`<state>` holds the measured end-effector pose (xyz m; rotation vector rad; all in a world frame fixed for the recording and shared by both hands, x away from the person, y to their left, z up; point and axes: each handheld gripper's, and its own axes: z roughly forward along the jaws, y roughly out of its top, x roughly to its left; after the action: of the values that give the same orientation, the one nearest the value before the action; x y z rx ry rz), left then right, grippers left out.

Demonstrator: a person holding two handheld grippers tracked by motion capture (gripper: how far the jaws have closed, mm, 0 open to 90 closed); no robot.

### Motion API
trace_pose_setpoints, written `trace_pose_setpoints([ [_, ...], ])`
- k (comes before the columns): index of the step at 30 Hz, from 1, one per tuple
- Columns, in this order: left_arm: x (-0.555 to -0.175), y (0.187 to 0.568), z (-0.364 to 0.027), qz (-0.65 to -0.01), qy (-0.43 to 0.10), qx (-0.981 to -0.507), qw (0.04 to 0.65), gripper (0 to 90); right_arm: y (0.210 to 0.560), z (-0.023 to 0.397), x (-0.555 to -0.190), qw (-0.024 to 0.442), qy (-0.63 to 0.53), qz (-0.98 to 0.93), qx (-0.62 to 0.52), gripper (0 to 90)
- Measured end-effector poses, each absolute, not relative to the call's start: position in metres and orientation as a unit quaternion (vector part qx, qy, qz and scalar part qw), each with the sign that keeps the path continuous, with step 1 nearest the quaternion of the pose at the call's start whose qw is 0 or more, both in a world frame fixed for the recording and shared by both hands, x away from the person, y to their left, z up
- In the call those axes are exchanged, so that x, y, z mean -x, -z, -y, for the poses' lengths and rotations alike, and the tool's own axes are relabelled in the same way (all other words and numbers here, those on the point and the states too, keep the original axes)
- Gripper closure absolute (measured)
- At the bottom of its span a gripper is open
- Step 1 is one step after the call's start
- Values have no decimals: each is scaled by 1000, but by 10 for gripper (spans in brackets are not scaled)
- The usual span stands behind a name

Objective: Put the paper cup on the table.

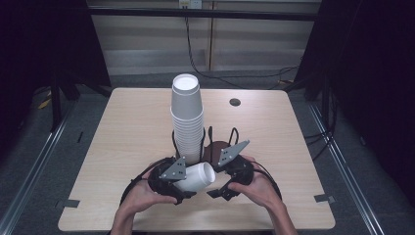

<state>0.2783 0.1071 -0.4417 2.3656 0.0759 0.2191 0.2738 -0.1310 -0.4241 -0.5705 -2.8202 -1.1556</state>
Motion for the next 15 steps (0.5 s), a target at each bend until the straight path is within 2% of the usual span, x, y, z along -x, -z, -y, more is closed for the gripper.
trace_pose_setpoints([
  [15,-273,443,-99,-9,-76,-936,343,181,426,117,-276,31,316,936,154,137],
])
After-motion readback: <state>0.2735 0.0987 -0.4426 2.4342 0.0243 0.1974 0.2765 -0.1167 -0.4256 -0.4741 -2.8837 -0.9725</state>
